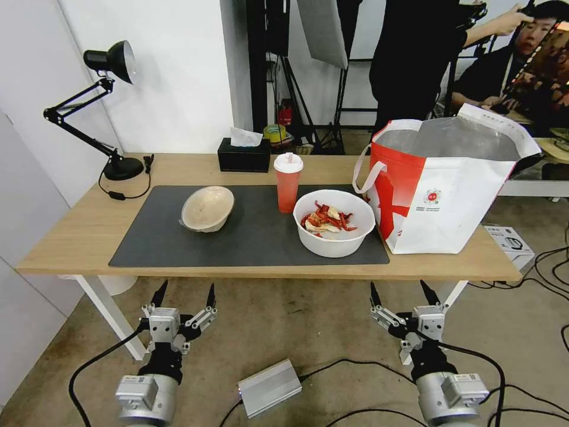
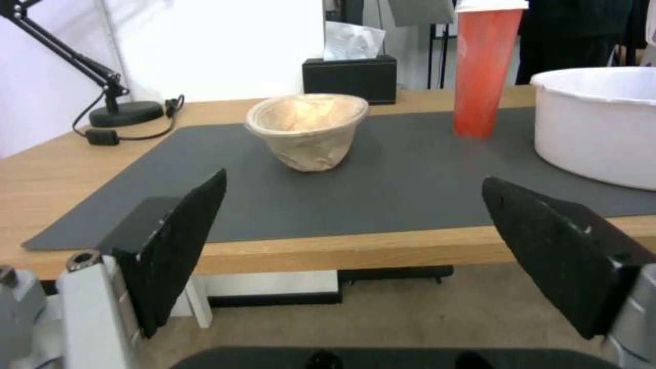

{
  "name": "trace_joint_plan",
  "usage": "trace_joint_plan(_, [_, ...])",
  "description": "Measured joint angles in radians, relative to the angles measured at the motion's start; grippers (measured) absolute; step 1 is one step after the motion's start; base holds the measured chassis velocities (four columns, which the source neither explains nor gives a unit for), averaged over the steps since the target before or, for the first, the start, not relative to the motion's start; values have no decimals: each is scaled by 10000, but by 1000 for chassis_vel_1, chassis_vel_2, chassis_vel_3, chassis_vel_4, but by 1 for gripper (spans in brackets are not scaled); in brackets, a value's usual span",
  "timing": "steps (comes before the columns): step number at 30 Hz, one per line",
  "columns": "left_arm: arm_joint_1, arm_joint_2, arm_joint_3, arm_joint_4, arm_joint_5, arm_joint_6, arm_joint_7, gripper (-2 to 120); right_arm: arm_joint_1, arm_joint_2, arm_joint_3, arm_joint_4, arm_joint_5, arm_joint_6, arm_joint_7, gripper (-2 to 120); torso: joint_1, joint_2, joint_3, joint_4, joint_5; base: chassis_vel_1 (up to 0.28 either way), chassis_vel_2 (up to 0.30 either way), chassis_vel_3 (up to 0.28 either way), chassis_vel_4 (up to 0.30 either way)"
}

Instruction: Pick up the trash from the table and place it into the takeout bag.

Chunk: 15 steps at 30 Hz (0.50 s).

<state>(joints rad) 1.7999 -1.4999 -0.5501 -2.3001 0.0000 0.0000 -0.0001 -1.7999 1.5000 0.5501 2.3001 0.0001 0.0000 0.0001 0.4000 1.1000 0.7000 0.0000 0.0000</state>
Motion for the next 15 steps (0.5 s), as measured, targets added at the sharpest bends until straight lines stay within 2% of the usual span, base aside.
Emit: trace_joint_plan(15, [0,0,0,0,0,0,0,100,0,0,0,0,0,0,0,100,0,0,0,0,0,0,0,0,0])
